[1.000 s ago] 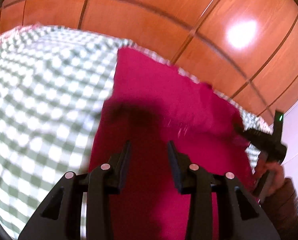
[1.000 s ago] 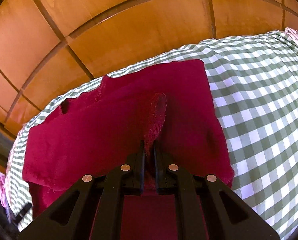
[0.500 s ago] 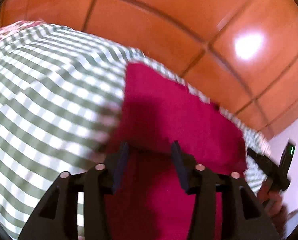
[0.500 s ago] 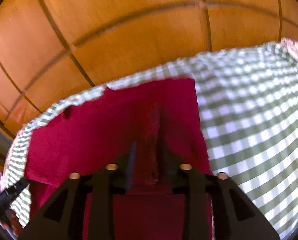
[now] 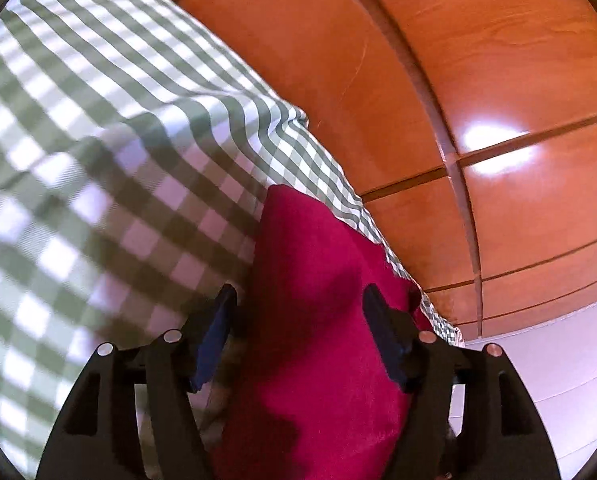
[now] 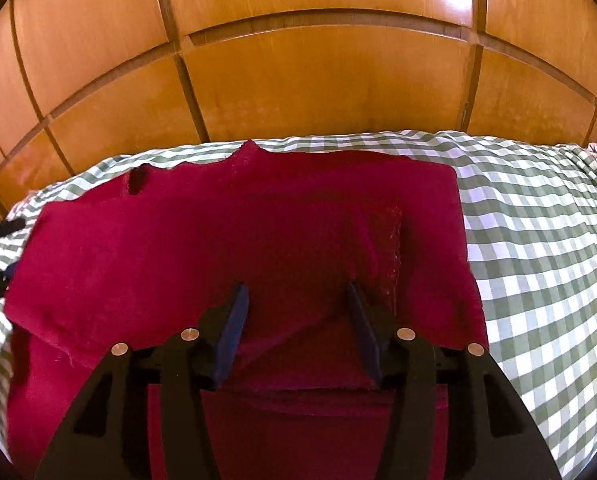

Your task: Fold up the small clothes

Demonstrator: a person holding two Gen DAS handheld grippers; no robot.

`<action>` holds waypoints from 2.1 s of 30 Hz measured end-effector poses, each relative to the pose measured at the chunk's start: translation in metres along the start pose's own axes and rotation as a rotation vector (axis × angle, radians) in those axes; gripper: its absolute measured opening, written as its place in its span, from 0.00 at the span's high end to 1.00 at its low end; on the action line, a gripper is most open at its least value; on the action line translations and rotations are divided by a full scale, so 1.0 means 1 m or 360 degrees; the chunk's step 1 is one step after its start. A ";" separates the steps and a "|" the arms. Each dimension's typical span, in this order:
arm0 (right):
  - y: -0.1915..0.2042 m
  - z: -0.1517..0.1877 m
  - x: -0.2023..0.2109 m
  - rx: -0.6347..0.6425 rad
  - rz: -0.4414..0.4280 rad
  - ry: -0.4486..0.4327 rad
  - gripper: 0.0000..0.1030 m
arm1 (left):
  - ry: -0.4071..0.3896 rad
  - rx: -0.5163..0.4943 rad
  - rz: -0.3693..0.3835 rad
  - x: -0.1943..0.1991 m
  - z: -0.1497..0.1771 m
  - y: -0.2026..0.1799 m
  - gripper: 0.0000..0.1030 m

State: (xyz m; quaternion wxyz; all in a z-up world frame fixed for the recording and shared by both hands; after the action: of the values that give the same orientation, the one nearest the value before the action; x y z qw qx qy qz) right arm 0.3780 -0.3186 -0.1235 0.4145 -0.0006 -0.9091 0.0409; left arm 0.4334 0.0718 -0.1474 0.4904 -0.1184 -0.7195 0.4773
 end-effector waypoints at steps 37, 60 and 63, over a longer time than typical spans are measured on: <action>0.004 0.008 -0.007 0.0062 0.0084 -0.0048 0.47 | -0.0605 -0.0973 -0.0696 0.004 0.127 -0.064 0.55; 0.011 0.004 -0.005 0.0086 0.0069 -0.0019 0.25 | -0.0508 -0.0879 -0.0721 0.027 0.146 -0.033 0.42; 0.022 0.009 0.012 0.0159 0.0085 0.0009 0.14 | -0.0499 -0.0843 -0.0723 0.054 0.165 -0.015 0.42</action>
State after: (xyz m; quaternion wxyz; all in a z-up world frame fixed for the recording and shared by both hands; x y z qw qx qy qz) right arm 0.3625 -0.2964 -0.1219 0.4152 -0.0042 -0.9045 0.0972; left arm 0.2768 0.0042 -0.1140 0.4199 -0.0041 -0.8922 0.1664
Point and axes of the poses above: each gripper's, at about its wrist camera, not at the fingertips, and x roughly against the way its jaws point, y to its left, z to its underside, the point moved 5 cm from there along -x, roughly the way its jaws point, and after that the axes turned 13 degrees about x, right-handed, at the moved point
